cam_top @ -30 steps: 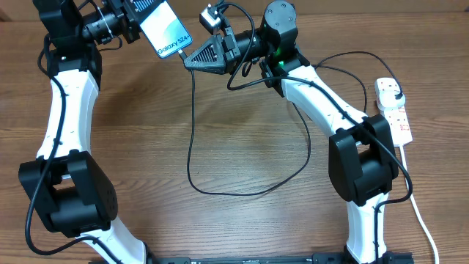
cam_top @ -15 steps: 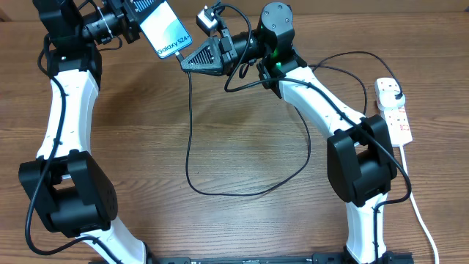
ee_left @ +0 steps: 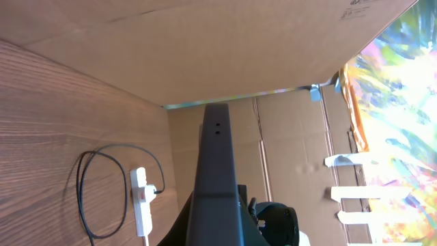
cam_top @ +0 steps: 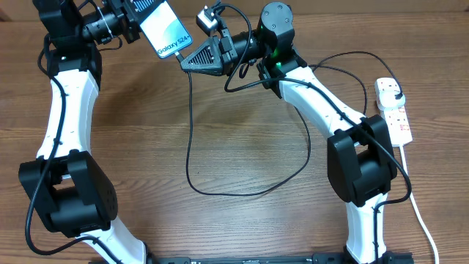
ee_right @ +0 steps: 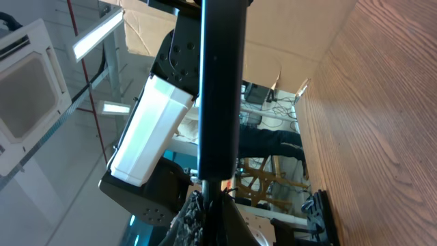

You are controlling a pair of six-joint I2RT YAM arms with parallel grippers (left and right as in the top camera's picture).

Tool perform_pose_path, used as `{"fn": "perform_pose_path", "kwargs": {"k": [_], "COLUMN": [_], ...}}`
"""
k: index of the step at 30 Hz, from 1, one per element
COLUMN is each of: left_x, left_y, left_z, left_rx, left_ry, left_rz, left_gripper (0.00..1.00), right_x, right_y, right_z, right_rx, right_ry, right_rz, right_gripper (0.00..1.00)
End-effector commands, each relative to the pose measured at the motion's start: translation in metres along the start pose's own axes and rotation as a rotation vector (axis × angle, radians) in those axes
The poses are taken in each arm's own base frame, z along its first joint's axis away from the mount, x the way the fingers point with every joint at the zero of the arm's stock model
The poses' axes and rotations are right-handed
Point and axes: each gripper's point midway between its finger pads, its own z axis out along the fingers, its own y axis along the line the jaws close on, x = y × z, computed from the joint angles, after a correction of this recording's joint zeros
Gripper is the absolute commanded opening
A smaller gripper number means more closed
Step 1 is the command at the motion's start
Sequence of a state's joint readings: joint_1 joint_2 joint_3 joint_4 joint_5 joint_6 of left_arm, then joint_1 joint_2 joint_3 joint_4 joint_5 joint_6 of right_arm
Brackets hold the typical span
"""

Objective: Plug charger to phone and switch on socket

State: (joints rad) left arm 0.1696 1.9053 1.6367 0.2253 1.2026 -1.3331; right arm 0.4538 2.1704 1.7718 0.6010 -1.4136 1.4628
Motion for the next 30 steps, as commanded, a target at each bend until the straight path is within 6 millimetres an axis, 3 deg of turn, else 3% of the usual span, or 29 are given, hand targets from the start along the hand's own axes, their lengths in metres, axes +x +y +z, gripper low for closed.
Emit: {"fn": "perform_pose_path", "kwargs": {"k": [1, 30], "left_x": [0.014, 0.0], "left_y": [-0.027, -0.025], "left_z": [0.004, -0.003], "left_rx": [0.032, 0.022], "left_ry": [0.048, -0.017], "left_rz": [0.039, 0.012], "left_gripper": [0.05, 0.04], "right_x": [-0.015, -0.022], "right_y": [0.01, 0.008], "right_z": [-0.007, -0.011], "right_rx": [0.002, 0.005], "right_ry": [-0.077, -0.113], "right_rz": [-0.025, 0.017], "right_gripper": [0.04, 0.04]}}
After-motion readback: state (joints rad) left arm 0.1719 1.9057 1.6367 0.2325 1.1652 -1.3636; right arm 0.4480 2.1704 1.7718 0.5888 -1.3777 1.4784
